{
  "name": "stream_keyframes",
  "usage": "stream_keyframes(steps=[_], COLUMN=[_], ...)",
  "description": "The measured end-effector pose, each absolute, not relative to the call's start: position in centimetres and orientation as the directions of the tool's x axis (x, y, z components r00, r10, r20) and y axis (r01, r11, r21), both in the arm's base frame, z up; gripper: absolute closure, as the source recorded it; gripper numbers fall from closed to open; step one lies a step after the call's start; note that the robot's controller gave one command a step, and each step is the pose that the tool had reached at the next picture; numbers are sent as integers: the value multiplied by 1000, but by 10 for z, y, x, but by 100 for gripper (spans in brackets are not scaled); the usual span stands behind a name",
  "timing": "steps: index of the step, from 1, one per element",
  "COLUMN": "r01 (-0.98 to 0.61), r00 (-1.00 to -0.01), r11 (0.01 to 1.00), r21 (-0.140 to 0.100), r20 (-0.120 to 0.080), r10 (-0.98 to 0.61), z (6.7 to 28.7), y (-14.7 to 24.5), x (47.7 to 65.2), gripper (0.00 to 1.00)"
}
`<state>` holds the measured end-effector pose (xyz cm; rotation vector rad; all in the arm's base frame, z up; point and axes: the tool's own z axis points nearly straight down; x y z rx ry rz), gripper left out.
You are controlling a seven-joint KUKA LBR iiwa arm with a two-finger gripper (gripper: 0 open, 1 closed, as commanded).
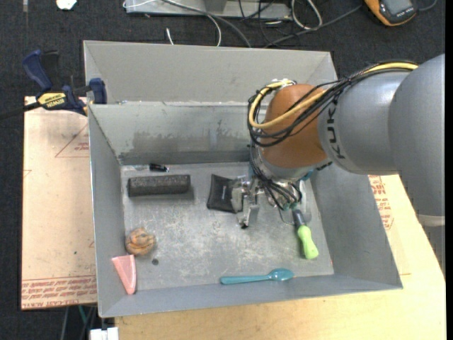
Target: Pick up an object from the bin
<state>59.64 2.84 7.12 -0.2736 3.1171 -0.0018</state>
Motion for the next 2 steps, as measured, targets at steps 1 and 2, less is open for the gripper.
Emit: stream_keyframes(steps=[1,2], r01=[-174,-174], r00=[-985,-985], r11=[985,985], r21=[-2,-2], r20=[-12,-12], r10=[-174,-174], z=[71,71], y=[28,28], x=[596,596], gripper=[100,100])
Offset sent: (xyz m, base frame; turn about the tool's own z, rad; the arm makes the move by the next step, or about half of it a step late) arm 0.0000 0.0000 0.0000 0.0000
